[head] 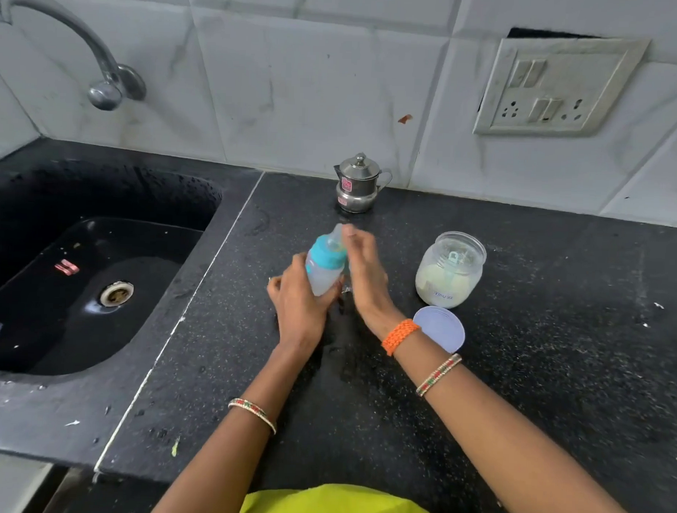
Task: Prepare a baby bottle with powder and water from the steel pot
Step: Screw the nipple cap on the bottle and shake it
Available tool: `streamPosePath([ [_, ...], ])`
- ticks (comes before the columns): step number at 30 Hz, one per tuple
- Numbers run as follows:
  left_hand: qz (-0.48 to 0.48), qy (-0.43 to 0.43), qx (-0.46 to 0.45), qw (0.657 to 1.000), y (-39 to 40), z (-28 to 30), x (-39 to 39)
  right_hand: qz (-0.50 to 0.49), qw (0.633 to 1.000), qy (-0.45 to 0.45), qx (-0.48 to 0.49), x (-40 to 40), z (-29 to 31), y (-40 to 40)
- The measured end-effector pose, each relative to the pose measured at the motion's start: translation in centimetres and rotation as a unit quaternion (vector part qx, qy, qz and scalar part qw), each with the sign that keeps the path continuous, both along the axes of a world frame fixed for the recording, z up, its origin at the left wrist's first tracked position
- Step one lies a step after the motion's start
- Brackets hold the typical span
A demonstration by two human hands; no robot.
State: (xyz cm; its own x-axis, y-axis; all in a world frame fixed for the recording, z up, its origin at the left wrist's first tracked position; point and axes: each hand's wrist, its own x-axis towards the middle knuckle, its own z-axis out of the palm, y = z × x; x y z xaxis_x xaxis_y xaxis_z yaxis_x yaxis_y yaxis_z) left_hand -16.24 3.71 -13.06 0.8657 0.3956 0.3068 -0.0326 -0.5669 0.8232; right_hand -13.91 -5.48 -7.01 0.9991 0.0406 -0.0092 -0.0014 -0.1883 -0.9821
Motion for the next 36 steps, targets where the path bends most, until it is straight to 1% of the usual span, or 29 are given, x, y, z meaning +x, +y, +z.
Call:
streamPosePath([
  [1, 0.017, 0.005, -0.003, 1.000, 0.3, 0.0, 0.0, -0.036, 0.999, -0.016, 0.022, 0.5, -0.4, -0.6],
  [2, 0.033, 0.012, -0.002, 0.999, 0.5, -0.3, 0.0, -0.075, 0.996, -0.045, 0.013, 1.0, -0.6, -1.3],
  [4, 0.049, 0.030, 0.016, 0.998, 0.5, -1.2, 0.1, -0.115, 0.984, -0.108, -0.087, 2.2, -1.6, -2.7],
  [5, 0.052, 0.044, 0.029, 0.997, 0.5, -1.5, 0.1, -0.109, 0.974, -0.123, -0.154, 2.7, -2.1, -3.2],
  [7, 0.060, 0.060, 0.068, 0.994, 0.6, -2.0, 0.2, -0.063, 0.952, -0.132, -0.267, 3.6, -3.6, -4.0],
  [9, 0.059, 0.068, 0.094, 0.991, 0.9, -2.4, 0.2, -0.010, 0.928, -0.142, -0.343, 4.0, -4.6, -4.0],
  [10, 0.057, 0.074, 0.097, 0.991, 1.1, -2.6, 0.2, 0.010, 0.920, -0.145, -0.365, 4.2, -4.9, -4.0],
  [12, 0.055, 0.080, 0.096, 0.991, 1.3, -2.7, 0.1, 0.029, 0.917, -0.140, -0.372, 4.6, -5.0, -3.6],
  [16, 0.062, 0.085, 0.100, 0.989, 1.0, -2.7, 0.1, 0.007, 0.904, -0.149, -0.401, 5.0, -4.6, -3.4],
  [17, 0.062, 0.085, 0.100, 0.989, 1.0, -2.7, 0.2, -0.002, 0.906, -0.150, -0.397, 5.0, -4.4, -3.3],
  [18, 0.061, 0.086, 0.098, 0.990, 1.1, -2.8, 0.2, -0.016, 0.915, -0.154, -0.372, 4.8, -3.9, -3.1],
  [19, 0.060, 0.085, 0.096, 0.990, 1.1, -2.9, 0.2, -0.039, 0.929, -0.171, -0.328, 4.5, -3.2, -2.8],
  [21, 0.054, 0.083, 0.090, 0.991, 1.2, -2.9, 0.3, -0.090, 0.944, -0.242, -0.206, 3.3, -0.8, -1.8],
  [23, 0.050, 0.080, 0.081, 0.992, 1.2, -3.0, 0.3, -0.094, 0.934, -0.328, -0.108, 1.8, 1.6, -0.8],
  [24, 0.046, 0.079, 0.076, 0.993, 1.2, -3.1, 0.3, -0.081, 0.922, -0.366, -0.096, 0.9, 2.5, -0.3],
  [25, 0.042, 0.077, 0.070, 0.994, 1.2, -3.1, 0.3, -0.063, 0.910, -0.396, -0.107, 0.2, 3.1, 0.2],
  [27, 0.037, 0.075, 0.061, 0.995, 1.2, -3.0, 0.2, -0.024, 0.895, -0.414, -0.162, -0.8, 3.1, 1.0],
  [29, 0.031, 0.075, 0.052, 0.995, 1.2, -2.6, 0.0, 0.008, 0.895, -0.396, -0.205, -1.0, 2.3, 1.5],
  [31, 0.020, 0.073, 0.043, 0.996, 1.2, -2.4, -0.1, 0.029, 0.903, -0.367, -0.223, -0.9, 1.3, 1.5],
  [36, 0.015, 0.087, 0.054, 0.995, 1.3, -2.5, -0.1, 0.037, 0.905, -0.333, -0.264, -0.8, 0.0, 1.5],
])
